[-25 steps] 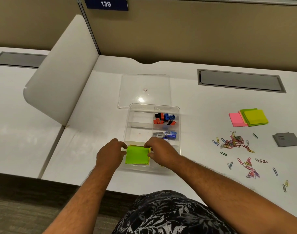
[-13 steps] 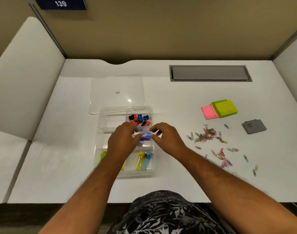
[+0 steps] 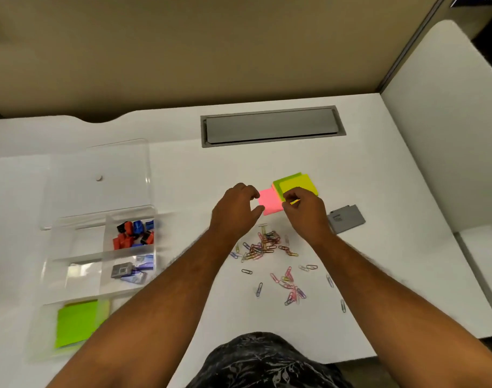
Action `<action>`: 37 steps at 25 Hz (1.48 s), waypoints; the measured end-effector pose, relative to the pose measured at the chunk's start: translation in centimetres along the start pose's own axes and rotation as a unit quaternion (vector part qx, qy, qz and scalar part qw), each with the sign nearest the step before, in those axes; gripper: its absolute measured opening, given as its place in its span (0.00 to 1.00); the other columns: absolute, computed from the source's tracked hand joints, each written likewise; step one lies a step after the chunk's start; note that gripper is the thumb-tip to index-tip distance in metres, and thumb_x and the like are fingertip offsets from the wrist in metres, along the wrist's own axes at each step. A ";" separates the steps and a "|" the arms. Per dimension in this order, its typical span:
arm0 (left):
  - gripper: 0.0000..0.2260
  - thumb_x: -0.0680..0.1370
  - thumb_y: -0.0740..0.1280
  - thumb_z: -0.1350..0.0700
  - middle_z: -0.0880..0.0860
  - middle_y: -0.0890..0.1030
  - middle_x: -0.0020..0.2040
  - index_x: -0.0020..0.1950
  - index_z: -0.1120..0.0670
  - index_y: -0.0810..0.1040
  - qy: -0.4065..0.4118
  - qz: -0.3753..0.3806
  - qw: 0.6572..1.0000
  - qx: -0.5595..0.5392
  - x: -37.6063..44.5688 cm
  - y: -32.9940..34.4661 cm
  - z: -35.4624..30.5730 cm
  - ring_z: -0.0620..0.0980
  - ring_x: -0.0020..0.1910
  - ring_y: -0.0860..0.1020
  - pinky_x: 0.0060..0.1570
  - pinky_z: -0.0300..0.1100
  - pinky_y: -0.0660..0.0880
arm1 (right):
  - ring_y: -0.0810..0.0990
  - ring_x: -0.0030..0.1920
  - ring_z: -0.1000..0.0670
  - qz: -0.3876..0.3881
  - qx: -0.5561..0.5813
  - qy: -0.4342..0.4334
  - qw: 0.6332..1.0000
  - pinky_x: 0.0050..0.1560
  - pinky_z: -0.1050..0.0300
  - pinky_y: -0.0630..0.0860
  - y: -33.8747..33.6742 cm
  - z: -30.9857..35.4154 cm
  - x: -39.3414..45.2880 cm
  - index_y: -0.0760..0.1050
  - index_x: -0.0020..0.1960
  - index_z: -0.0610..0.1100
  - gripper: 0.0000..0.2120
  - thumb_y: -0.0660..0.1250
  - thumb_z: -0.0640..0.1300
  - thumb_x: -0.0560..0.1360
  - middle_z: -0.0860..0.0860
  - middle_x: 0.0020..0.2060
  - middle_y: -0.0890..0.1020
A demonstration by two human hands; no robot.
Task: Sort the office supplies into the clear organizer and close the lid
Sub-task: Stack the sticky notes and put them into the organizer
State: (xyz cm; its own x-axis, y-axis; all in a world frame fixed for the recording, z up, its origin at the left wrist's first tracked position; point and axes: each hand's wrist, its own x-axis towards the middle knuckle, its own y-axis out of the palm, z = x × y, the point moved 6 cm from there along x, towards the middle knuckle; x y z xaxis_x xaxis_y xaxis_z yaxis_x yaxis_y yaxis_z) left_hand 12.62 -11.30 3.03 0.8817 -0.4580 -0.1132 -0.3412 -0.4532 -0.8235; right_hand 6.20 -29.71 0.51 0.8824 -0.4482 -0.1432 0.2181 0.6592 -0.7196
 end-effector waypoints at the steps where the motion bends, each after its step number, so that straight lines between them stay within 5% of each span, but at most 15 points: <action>1: 0.15 0.77 0.72 0.47 0.49 0.80 0.58 0.62 0.50 0.79 -0.014 0.012 1.000 -0.020 1.5 1.3 -0.8 0.50 0.54 0.79 0.53 0.48 0.78 | 0.83 0.44 0.48 0.002 -0.007 0.010 1.000 0.53 0.50 0.81 -0.6 -1.4 1.4 0.82 0.55 0.46 0.09 0.72 0.40 0.75 0.51 0.49 0.85; 6: 0.16 0.75 0.75 0.56 0.53 0.84 0.55 0.62 0.55 0.80 -0.149 0.063 0.973 -0.163 6.4 7.5 -1.6 0.53 0.54 0.82 0.55 0.43 0.76 | 0.76 0.63 0.38 0.009 -0.091 0.045 0.995 0.62 0.44 0.77 -2.2 -6.1 6.4 0.77 0.67 0.42 0.21 0.72 0.42 0.75 0.42 0.62 0.78; 11: 0.20 0.74 0.72 0.61 0.55 0.82 0.60 0.66 0.56 0.77 -0.194 0.069 0.963 -0.172 7.4 10.2 -2.3 0.56 0.59 0.80 0.59 0.45 0.76 | 0.73 0.66 0.37 0.045 -0.129 0.046 0.990 0.60 0.40 0.77 -2.0 -7.7 8.3 0.72 0.71 0.44 0.28 0.75 0.47 0.74 0.42 0.63 0.76; 15: 0.25 0.74 0.72 0.62 0.57 0.81 0.61 0.70 0.56 0.73 -0.216 0.060 0.958 -0.180 8.0 10.4 -3.0 0.57 0.59 0.79 0.56 0.45 0.75 | 0.78 0.59 0.40 0.028 0.013 0.067 0.997 0.59 0.46 0.78 -1.7 -8.3 9.0 0.76 0.67 0.45 0.28 0.79 0.40 0.69 0.42 0.58 0.80; 18: 0.30 0.72 0.74 0.63 0.57 0.81 0.60 0.73 0.54 0.70 -0.271 0.034 0.922 -0.274 8.0 10.5 -2.8 0.57 0.59 0.79 0.54 0.47 0.78 | 0.82 0.49 0.44 0.000 0.152 0.075 0.986 0.52 0.49 0.80 -2.0 -7.9 8.1 0.80 0.55 0.44 0.16 0.78 0.36 0.70 0.46 0.49 0.84; 22: 0.20 0.74 0.74 0.64 0.53 0.81 0.55 0.65 0.56 0.76 -0.279 -0.017 0.873 -0.399 6.6 9.6 -3.3 0.51 0.53 0.81 0.41 0.36 0.81 | 0.85 0.47 0.48 0.075 0.379 0.153 0.909 0.47 0.51 0.82 -1.3 -7.4 5.9 0.81 0.55 0.47 0.10 0.73 0.36 0.76 0.47 0.50 0.87; 25: 0.16 0.74 0.72 0.58 0.55 0.85 0.57 0.62 0.55 0.80 -0.279 -0.017 0.824 -0.493 4.9 9.3 -2.7 0.56 0.56 0.83 0.54 0.51 0.83 | 0.85 0.43 0.50 0.151 0.440 0.161 0.871 0.42 0.56 0.82 -0.9 -6.3 4.5 0.80 0.57 0.43 0.11 0.73 0.35 0.77 0.46 0.49 0.88; 28: 0.07 0.81 0.68 0.60 0.57 0.84 0.51 0.58 0.57 0.81 -0.315 -0.060 0.797 -0.512 2.6 8.1 -1.1 0.56 0.48 0.83 0.41 0.47 0.84 | 0.86 0.40 0.49 0.213 0.372 0.128 0.895 0.40 0.53 0.81 0.1 -5.5 3.9 0.80 0.56 0.42 0.09 0.75 0.40 0.77 0.47 0.43 0.87; 32: 0.08 0.82 0.67 0.59 0.59 0.83 0.54 0.61 0.57 0.79 -0.350 -0.107 0.791 -0.491 -0.7 6.3 2.6 0.56 0.47 0.83 0.38 0.48 0.84 | 0.84 0.51 0.44 0.047 0.085 0.023 0.995 0.53 0.49 0.79 -1.5 -6.6 7.1 0.83 0.55 0.46 0.09 0.73 0.43 0.75 0.47 0.50 0.85; 33: 0.09 0.83 0.66 0.59 0.59 0.82 0.55 0.62 0.58 0.78 -0.354 -0.111 0.790 -0.488 -1.4 5.9 3.2 0.55 0.46 0.83 0.37 0.46 0.84 | 0.81 0.56 0.41 0.034 -0.016 -0.019 0.999 0.57 0.47 0.78 -1.8 -6.5 7.9 0.82 0.60 0.46 0.14 0.73 0.42 0.74 0.46 0.56 0.83; 37: 0.11 0.82 0.65 0.61 0.57 0.82 0.57 0.65 0.58 0.77 -0.358 -0.126 0.778 -0.500 -3.2 4.9 4.2 0.55 0.50 0.83 0.39 0.44 0.84 | 0.70 0.69 0.39 0.186 -0.244 -0.100 0.946 0.62 0.41 0.75 -0.8 -6.2 9.5 0.71 0.75 0.54 0.34 0.77 0.50 0.71 0.49 0.74 0.69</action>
State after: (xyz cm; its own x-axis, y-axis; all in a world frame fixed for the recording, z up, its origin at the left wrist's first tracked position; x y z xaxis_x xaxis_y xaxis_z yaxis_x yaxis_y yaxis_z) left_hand 9.48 -8.81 -3.01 0.7948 0.1237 -0.5942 0.1048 -0.9923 -0.0664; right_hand 11.80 -38.26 -4.51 0.9323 -0.0850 -0.3515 -0.2983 0.3688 -0.8803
